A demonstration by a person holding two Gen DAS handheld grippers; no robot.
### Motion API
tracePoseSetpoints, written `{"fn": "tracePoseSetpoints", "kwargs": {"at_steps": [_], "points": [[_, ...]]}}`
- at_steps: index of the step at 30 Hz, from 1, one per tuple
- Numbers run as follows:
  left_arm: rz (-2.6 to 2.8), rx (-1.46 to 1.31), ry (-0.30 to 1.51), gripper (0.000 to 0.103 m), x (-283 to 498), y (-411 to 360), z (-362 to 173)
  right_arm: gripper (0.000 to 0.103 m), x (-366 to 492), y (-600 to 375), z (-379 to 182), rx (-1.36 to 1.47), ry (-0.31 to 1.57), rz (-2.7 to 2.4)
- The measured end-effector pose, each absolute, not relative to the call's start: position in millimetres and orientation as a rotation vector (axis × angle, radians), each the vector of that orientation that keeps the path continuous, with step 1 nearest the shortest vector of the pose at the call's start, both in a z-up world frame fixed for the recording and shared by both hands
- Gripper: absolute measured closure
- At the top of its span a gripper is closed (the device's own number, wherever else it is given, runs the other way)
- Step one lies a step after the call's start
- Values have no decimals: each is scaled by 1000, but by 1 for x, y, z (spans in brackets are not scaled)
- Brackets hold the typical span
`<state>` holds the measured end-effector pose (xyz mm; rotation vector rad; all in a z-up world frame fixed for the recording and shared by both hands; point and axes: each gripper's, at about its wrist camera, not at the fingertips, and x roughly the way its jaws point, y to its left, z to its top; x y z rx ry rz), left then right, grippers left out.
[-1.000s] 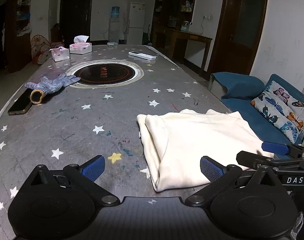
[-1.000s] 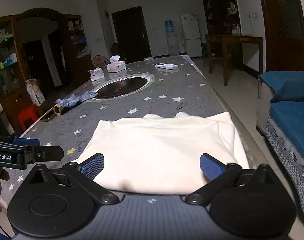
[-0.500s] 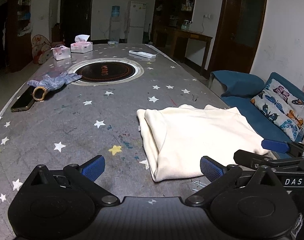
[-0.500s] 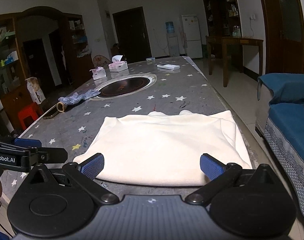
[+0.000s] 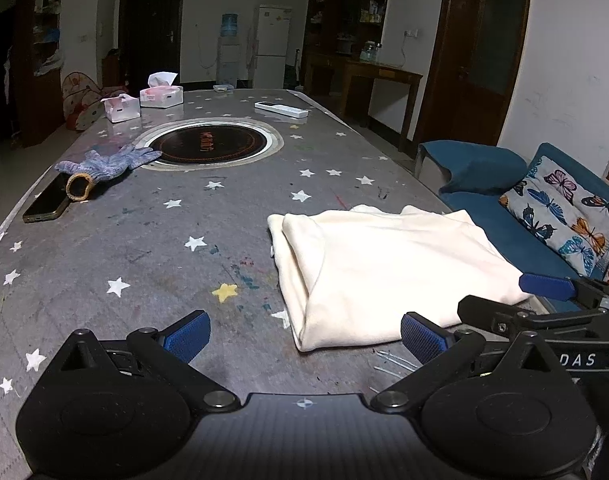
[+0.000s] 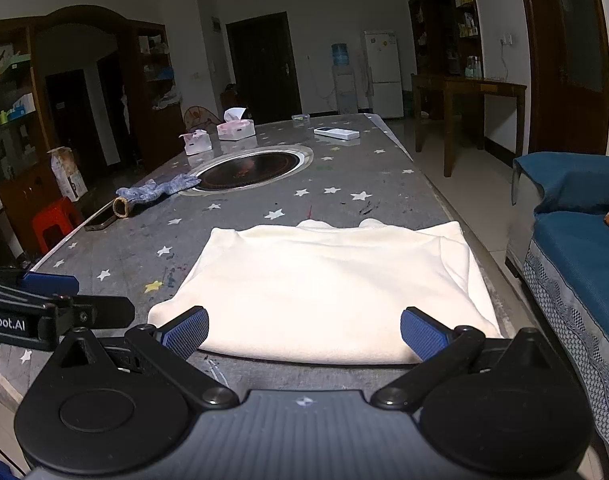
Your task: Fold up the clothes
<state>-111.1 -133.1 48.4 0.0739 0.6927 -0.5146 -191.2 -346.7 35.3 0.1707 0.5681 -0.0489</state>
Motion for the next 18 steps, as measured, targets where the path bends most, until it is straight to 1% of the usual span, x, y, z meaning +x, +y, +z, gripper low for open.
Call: {"fn": "tracePoseSetpoints", "kwargs": {"at_steps": [18], "points": [[-513, 85, 681, 0, -128, -134, 47, 0, -212, -338, 40, 144, 527, -60]]}}
